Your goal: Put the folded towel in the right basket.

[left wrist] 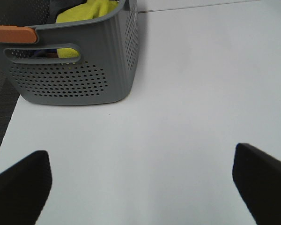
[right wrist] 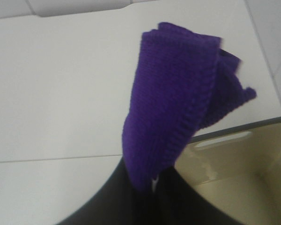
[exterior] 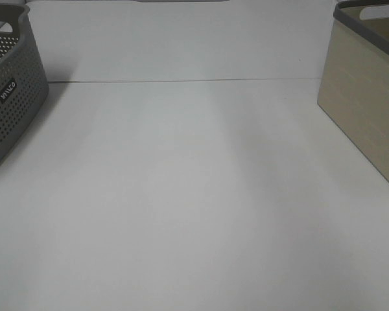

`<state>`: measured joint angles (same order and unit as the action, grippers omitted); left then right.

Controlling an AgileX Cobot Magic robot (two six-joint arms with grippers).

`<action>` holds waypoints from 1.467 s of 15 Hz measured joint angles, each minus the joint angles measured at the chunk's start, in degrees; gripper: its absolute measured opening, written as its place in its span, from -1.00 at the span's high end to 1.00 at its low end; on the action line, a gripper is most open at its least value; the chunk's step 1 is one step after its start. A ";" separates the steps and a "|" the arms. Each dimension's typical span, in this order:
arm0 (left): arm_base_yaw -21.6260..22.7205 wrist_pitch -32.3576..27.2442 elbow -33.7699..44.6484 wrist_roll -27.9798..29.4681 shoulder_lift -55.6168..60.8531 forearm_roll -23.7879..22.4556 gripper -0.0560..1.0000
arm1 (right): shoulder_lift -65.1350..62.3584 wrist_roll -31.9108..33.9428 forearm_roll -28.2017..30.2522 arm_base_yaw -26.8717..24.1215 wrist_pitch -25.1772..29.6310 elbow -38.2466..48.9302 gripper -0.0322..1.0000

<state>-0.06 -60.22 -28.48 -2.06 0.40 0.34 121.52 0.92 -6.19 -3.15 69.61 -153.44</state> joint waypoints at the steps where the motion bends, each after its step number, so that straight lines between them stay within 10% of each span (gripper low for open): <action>1: 0.00 0.00 0.00 0.00 0.00 0.00 -0.98 | -0.63 0.00 -2.18 -5.39 0.00 0.46 0.92; 8: 0.00 0.00 0.00 0.00 0.00 0.00 -0.98 | 1.32 -0.34 4.24 -11.97 0.46 13.64 0.83; 13: 0.00 0.00 0.00 0.00 0.00 0.00 -0.98 | 3.38 -1.20 2.86 -11.97 0.52 17.13 -0.85; 22: 0.00 0.00 0.00 0.00 0.00 0.00 -0.98 | -3.15 -1.26 5.50 -2.86 0.40 17.19 -0.96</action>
<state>-0.06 -60.22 -28.48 -2.06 0.40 0.34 118.37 -0.34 -0.69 -6.02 70.02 -136.25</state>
